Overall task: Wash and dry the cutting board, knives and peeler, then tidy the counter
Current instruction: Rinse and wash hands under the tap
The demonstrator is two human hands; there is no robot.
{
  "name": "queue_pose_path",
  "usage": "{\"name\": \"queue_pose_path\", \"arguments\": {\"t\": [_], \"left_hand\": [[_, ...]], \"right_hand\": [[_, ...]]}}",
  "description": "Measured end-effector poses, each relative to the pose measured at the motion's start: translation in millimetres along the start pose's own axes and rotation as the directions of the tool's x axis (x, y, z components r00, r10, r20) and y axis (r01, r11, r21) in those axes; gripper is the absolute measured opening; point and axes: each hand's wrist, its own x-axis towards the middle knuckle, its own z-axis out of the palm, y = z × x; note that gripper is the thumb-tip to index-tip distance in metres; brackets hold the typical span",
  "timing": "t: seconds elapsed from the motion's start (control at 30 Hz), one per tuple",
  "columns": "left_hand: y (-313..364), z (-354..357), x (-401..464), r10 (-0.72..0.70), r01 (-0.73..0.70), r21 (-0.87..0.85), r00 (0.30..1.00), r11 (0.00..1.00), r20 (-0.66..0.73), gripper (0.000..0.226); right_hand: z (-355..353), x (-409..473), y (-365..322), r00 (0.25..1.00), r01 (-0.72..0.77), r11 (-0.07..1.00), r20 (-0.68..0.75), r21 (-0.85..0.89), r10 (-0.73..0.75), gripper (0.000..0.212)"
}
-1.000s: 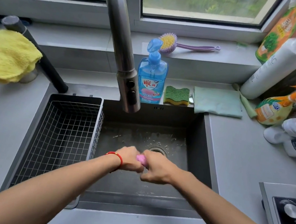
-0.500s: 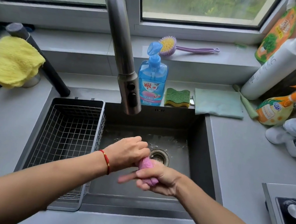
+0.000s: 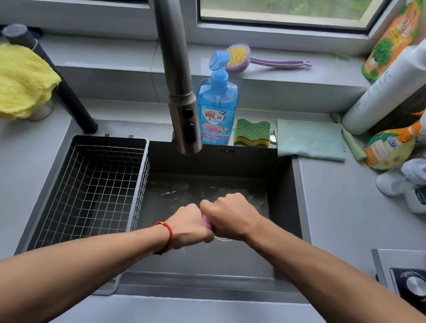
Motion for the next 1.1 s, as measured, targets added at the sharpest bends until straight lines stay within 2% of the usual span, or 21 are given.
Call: {"name": "queue_pose_path", "arguments": {"t": [0.1,0.23,0.37,0.47,0.6,0.7,0.8,0.83,0.9,0.97,1.03,1.1], "left_hand": [[-1,13,-13,-0.108,0.139,-0.426,0.989,0.894,0.097,0.026],[-1,22,-22,-0.089,0.239,-0.688,0.965,0.686,0.246,0.048],[2,26,-31,-0.037,0.334,-0.801,0.93,0.497,0.365,0.048],[4,31,-43,0.013,0.39,-0.826,0.902,0.406,0.432,0.046],[2,42,-56,0.081,0.43,-0.846,0.876,0.314,0.475,0.041],[-1,42,-51,0.111,0.388,-0.852,0.886,0.35,0.449,0.038],[-12,38,-49,0.155,0.283,-0.841,0.908,0.462,0.39,0.036],[-17,36,-48,0.163,0.247,-0.834,0.915,0.494,0.368,0.035],[-27,21,-51,0.129,0.131,-0.798,0.959,0.588,0.252,0.034],[-37,5,-52,0.089,-0.012,-0.727,0.994,0.687,0.067,0.029],[-46,-10,-56,0.112,-0.129,-0.697,0.991,0.706,-0.069,0.026],[-48,-20,-58,0.183,-0.244,-0.671,0.97,0.701,-0.162,0.031]], "right_hand": [[-2,-5,6,0.988,0.129,0.991,-0.084,-0.04,-0.132,0.025],[-8,-8,9,0.951,0.223,0.973,-0.209,-0.055,-0.23,0.023],[-17,-11,7,0.919,0.271,0.962,-0.284,-0.043,-0.272,0.026],[-20,-16,3,0.906,0.3,0.953,-0.299,-0.049,-0.301,0.024],[-15,-26,-5,0.921,0.3,0.953,-0.247,-0.049,-0.303,0.025],[-16,-27,-1,0.949,0.237,0.97,-0.199,-0.054,-0.243,0.024],[-20,-28,-4,0.987,0.157,0.984,-0.028,-0.082,-0.16,0.018],[-20,-30,-4,0.993,0.119,0.991,-0.009,-0.061,-0.12,0.017],[-20,-36,-7,0.999,0.035,0.999,-0.027,0.021,-0.035,0.021],[-20,-46,-8,0.997,-0.082,0.971,0.02,0.223,0.079,0.029],[-19,-57,-14,0.971,-0.239,0.813,0.15,0.531,0.187,0.034],[-18,-66,-21,0.938,-0.342,0.47,0.272,0.813,0.213,0.039]]}}
